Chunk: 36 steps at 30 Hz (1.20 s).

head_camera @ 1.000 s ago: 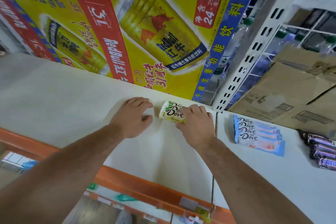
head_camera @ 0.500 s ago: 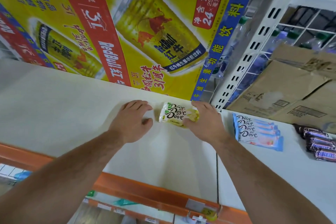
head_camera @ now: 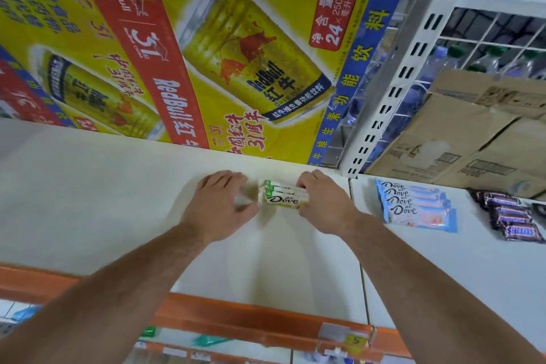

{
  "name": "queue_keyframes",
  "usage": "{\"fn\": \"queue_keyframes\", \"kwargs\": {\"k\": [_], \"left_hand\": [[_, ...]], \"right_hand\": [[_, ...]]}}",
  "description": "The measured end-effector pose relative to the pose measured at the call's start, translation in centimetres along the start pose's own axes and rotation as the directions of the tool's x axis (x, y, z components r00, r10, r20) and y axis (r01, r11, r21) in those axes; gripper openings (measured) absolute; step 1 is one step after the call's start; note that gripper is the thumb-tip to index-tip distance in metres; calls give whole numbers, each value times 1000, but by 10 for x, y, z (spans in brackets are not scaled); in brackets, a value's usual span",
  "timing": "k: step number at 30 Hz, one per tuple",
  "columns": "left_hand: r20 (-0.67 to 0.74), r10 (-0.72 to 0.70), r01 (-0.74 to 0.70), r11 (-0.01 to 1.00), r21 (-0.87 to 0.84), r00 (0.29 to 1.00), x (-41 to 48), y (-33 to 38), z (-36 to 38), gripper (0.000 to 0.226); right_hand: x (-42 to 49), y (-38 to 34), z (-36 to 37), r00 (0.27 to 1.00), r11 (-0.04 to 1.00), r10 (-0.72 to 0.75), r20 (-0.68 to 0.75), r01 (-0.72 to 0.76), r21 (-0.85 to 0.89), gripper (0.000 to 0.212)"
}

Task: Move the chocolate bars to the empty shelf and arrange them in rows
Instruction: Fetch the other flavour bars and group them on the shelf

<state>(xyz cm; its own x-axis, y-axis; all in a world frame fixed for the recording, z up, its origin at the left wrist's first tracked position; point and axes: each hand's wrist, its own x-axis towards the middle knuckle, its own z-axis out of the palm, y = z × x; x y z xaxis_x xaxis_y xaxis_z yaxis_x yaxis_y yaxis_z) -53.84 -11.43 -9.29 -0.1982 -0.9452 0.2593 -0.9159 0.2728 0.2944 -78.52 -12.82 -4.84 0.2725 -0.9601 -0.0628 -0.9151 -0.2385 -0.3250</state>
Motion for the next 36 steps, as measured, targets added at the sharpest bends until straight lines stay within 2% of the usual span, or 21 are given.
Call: {"fn": "queue_keyframes", "kwargs": {"k": [4, 6, 9, 12, 15, 19, 25, 32, 36], "left_hand": [[36, 69, -61, 979, -197, 997, -4, 5, -8, 76], [66, 0, 22, 943, -333, 998, 0, 7, -13, 75], [115, -119, 161, 861, -482, 986, 8, 18, -13, 59], [134, -109, 160, 870, -466, 985, 7, 24, -7, 48], [117, -115, 156, 880, -450, 986, 8, 22, -4, 44], [137, -124, 172, 884, -434, 983, 10, 20, -1, 39], [132, -124, 170, 880, -443, 983, 10, 20, 3, 36], [140, -148, 199, 851, -487, 979, 9, 22, 0, 34], [150, -208, 255, 820, -512, 967, 21, 19, -5, 28]], "right_hand": [[-4, -6, 0, 999, 999, -45, 31, 45, 4, 35], [-5, -11, -1, 998, 999, -49, 47, 48, 10, 37], [-6, -16, -5, 998, 998, 4, 58, -8, 63, 50], [-18, -9, -8, 995, 989, 98, 28, -100, 106, 61], [-31, 3, -9, 981, 974, 185, -64, -174, 146, 53], [-38, 8, -5, 957, 931, 266, -118, -224, 288, 45], [-40, 8, -2, 948, 908, 281, -147, -213, 361, 30], [-35, 9, 1, 944, 895, 294, -150, -217, 389, 27], [-20, 3, 1, 950, 884, 279, -138, -198, 424, 22]]}}
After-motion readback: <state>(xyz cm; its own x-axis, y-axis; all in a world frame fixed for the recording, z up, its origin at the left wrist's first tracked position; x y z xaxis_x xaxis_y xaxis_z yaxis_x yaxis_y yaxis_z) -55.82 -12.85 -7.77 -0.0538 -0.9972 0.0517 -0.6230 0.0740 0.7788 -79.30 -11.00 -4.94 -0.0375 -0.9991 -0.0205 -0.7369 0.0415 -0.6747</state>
